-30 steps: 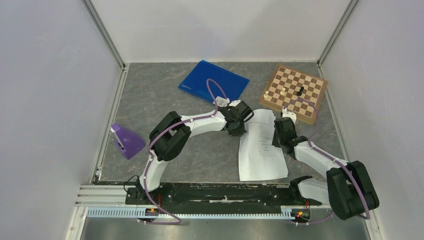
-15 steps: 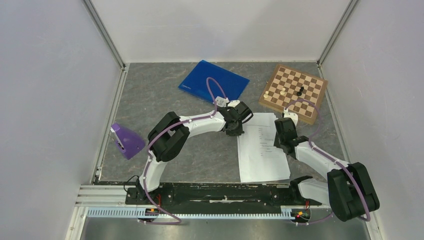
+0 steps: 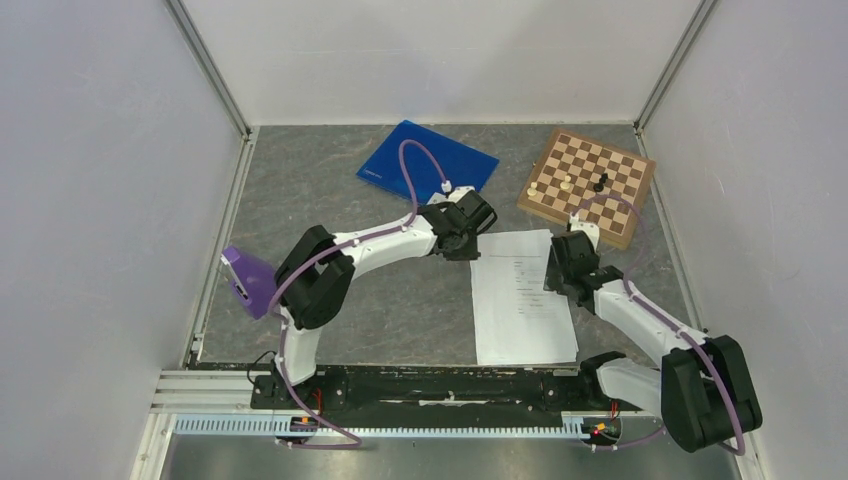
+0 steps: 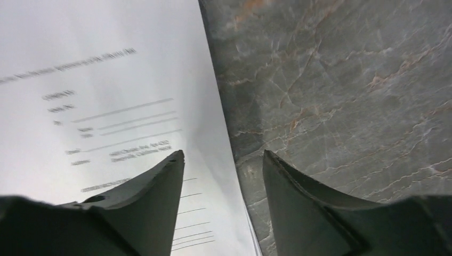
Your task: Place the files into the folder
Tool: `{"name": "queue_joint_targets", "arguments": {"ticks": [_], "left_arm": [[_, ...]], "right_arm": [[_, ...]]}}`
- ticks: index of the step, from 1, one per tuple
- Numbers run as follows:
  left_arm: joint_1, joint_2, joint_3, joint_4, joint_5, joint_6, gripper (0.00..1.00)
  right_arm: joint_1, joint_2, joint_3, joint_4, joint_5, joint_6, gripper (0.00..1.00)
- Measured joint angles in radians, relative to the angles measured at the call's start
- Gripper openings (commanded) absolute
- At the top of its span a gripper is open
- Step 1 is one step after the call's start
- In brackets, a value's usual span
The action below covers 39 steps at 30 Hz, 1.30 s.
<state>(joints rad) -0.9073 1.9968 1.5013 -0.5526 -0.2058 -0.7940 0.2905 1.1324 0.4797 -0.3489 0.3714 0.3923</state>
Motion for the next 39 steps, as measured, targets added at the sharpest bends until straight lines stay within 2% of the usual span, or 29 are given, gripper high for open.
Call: {"name": "queue_joint_targets", "arguments": {"ticks": [5, 8, 11, 15, 21, 28, 39], "left_arm": [[0.037, -0.091, -0.049, 0.006, 0.01, 0.027, 0.34], [0.069, -0.152, -0.094, 0.01, 0.022, 0.033, 0.34], [0.106, -0.227, -0.169, 0.02, 0.037, 0.033, 0.34], [0.167, -0.347, -0.281, 0.021, 0.058, 0.037, 0.34], [0.242, -0.505, -0.404, 0.008, 0.077, 0.057, 0.34], [0.262, -0.571, -0.455, 0.002, 0.105, 0.077, 0.34], [0.293, -0.637, -0.475, -0.022, 0.113, 0.108, 0.34]], "right_arm": [[0.0, -0.01, 0.13, -0.049, -0.03, -0.021, 0.64], [0.003, 0.017, 0.221, -0.018, -0.103, -0.023, 0.63], [0.022, 0.106, 0.295, 0.057, -0.2, -0.005, 0.63], [0.075, 0.328, 0.399, 0.236, -0.344, 0.079, 0.63], [0.1, 0.536, 0.412, 0.502, -0.452, 0.267, 0.59], [0.1, 0.642, 0.408, 0.75, -0.471, 0.45, 0.55], [0.1, 0.782, 0.406, 0.931, -0.484, 0.63, 0.54]]}}
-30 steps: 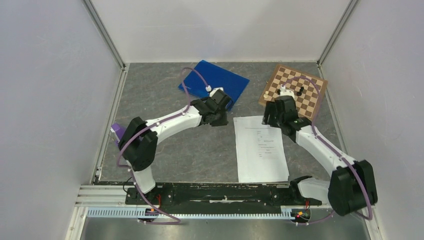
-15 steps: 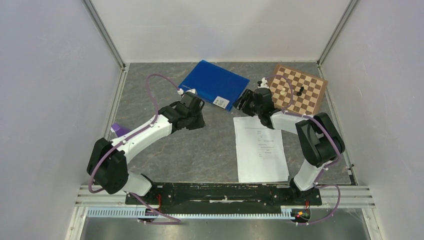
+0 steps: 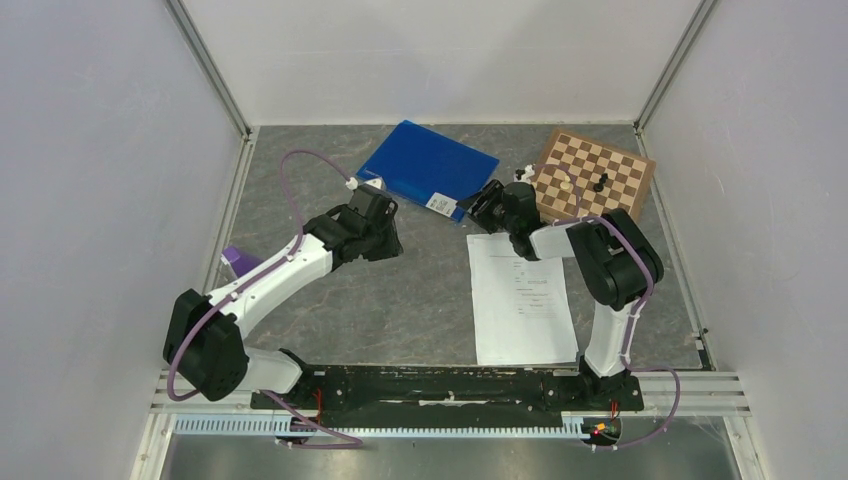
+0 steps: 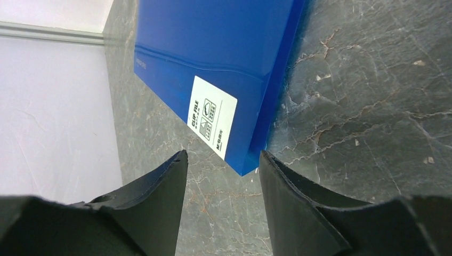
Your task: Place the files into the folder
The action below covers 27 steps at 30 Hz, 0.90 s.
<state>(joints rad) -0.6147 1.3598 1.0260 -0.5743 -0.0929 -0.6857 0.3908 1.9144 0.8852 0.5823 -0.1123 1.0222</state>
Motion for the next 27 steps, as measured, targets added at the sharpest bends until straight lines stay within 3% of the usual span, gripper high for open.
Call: {"name": "queue_joint_targets", "arguments": {"ticks": [14, 27], "left_arm": [[0.021, -0.001, -0.002, -0.001, 0.018, 0.019, 0.34], [0.043, -0.001, -0.003, -0.002, 0.022, 0.023, 0.34]], "right_arm": [[0.0, 0.13, 0.013, 0.137, -0.045, 0.12, 0.49], [0.003, 0.136, 0.016, 0.143, -0.05, 0.138, 0.48]]}}
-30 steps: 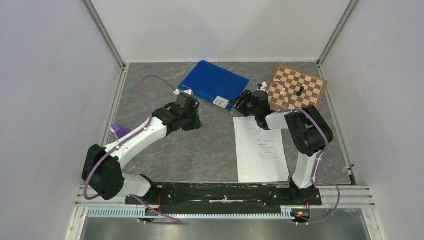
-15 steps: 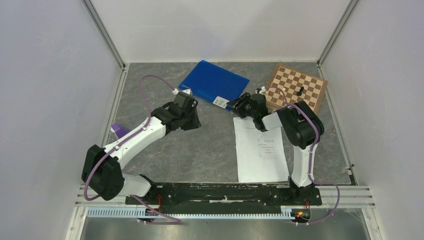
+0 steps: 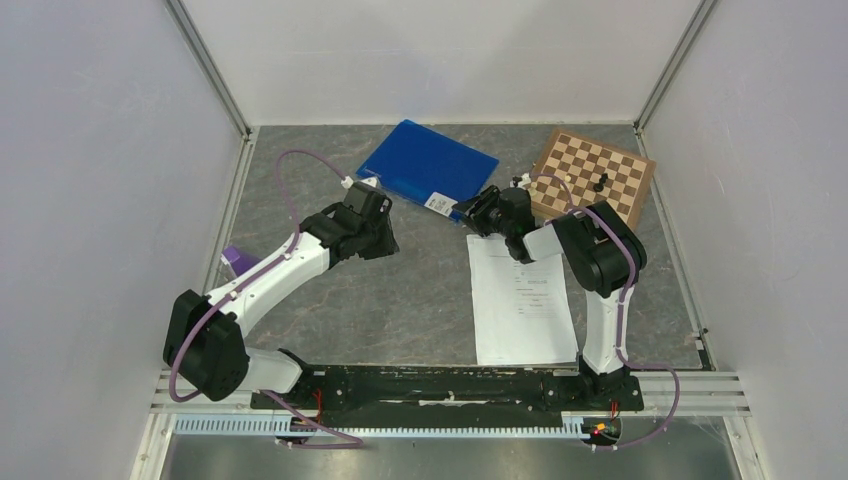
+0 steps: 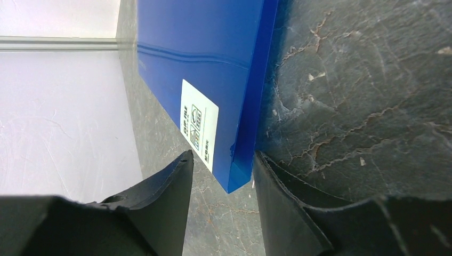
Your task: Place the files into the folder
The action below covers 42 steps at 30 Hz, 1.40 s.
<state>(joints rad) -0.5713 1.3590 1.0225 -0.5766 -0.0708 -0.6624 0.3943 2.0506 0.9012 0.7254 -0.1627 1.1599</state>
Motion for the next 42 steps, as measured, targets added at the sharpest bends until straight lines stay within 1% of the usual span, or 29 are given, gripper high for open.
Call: {"name": "queue_joint_targets", "arguments": {"ticks": [15, 24, 31, 35, 42], "left_arm": [[0.008, 0.0, -0.015, -0.002, 0.003, 0.001, 0.34], [0.014, 0.0, -0.016, -0.003, 0.003, 0.002, 0.34], [0.016, 0.0, -0.023, -0.002, 0.003, 0.002, 0.34], [0.016, 0.0, -0.029, -0.002, 0.003, 0.002, 0.34], [0.021, 0.0, -0.03, -0.002, 0.004, 0.002, 0.34]], "right_arm": [[0.014, -0.006, 0.0, -0.01, 0.002, -0.01, 0.48], [0.014, -0.052, 0.0, -0.039, 0.007, -0.031, 0.48], [0.014, -0.055, 0.0, -0.054, 0.006, -0.035, 0.48], [0.014, -0.047, 0.001, -0.044, 0.001, -0.026, 0.48], [0.014, 0.015, 0.022, -0.006, -0.018, 0.015, 0.47]]}}
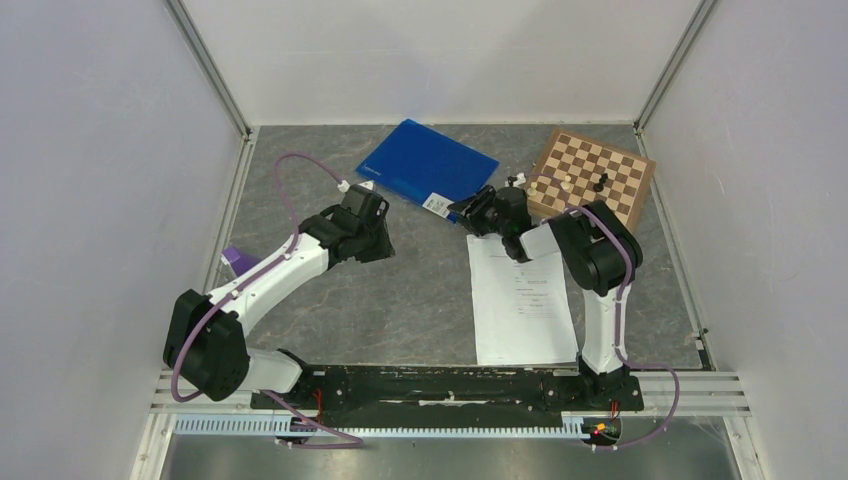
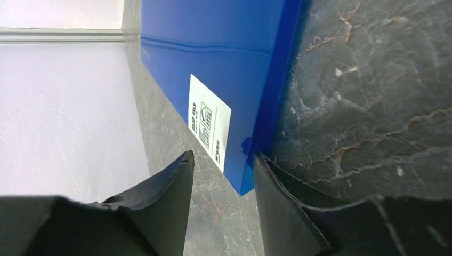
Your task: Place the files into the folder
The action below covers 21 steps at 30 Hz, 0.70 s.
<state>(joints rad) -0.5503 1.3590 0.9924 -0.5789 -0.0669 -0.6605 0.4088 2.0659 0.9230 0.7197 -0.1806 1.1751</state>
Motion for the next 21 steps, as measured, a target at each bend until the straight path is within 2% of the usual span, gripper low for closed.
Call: {"name": "queue_joint_targets", "arguments": {"ticks": [9, 13, 18, 21], "left_arm": [[0.011, 0.0, -0.001, 0.0, 0.0, 0.0, 0.34], [0.032, 0.0, -0.003, 0.002, 0.006, -0.002, 0.35], [0.113, -0.023, -0.029, 0.006, 0.069, -0.032, 0.38], [0.15, -0.061, -0.03, 0.005, 0.089, -0.064, 0.45]], "right_arm": [[0.0, 0.053, 0.043, 0.039, -0.006, 0.035, 0.43], [0.0, 0.084, 0.07, 0.059, -0.01, 0.041, 0.26], [0.0, 0.119, 0.106, 0.073, -0.043, 0.005, 0.04], [0.0, 0.11, 0.137, 0.045, -0.067, -0.073, 0.0]]}}
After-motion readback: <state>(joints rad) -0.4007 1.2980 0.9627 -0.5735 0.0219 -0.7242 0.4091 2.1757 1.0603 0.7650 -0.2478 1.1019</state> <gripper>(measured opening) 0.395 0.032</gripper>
